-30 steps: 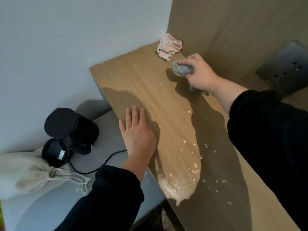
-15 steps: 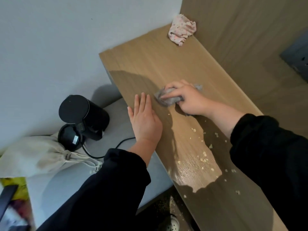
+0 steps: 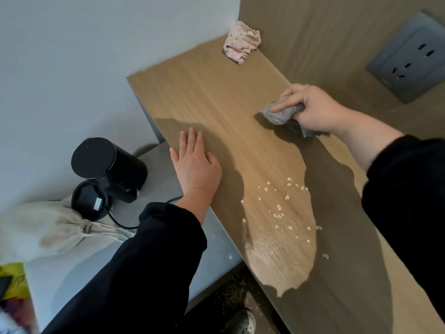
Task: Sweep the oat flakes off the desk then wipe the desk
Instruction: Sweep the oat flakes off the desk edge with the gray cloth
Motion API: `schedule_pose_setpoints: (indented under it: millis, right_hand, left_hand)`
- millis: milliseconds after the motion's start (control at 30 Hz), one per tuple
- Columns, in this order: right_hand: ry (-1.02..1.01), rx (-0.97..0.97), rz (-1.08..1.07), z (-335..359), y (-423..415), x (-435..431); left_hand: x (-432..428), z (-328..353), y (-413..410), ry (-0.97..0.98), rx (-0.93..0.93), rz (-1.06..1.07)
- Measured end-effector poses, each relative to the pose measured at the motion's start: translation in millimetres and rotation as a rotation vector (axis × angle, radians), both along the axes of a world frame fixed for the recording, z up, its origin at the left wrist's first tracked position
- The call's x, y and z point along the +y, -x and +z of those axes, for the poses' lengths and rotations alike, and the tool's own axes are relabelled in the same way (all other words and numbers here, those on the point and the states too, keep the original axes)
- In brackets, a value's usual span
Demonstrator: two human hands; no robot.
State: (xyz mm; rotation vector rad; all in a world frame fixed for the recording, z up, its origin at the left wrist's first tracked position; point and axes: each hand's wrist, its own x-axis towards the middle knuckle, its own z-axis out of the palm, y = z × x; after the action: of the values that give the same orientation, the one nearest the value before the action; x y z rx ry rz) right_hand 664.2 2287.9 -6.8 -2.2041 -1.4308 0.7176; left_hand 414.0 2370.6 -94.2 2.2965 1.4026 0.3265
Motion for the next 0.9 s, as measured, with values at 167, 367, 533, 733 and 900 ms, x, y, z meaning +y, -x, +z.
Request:
schedule_pose_setpoints:
  millis: [167,367,533,733,900]
  right_hand:
    - [0.012,-0.036,-0.124,-42,22,-21]
    - [0.028,0.000,0.090,-41,81,-80]
    - [0.146,0.117,0.211,-32,105,-124]
    - [0.022,0.339,-0.059,10,90,-120]
    - [0.011,0.151,0.029,2,98,-45]
  left_hand:
    - [0,0,0,0.004,0.004,-0.008]
    - [0,2,0,-0.024,0.037,-0.046]
    - [-2,4,1,-0.035,0.075,-0.084]
    - [-11,1,10,-0.053,0.116,-0.161]
    - [-13,-5,27,-0.023,-0.020,-0.240]
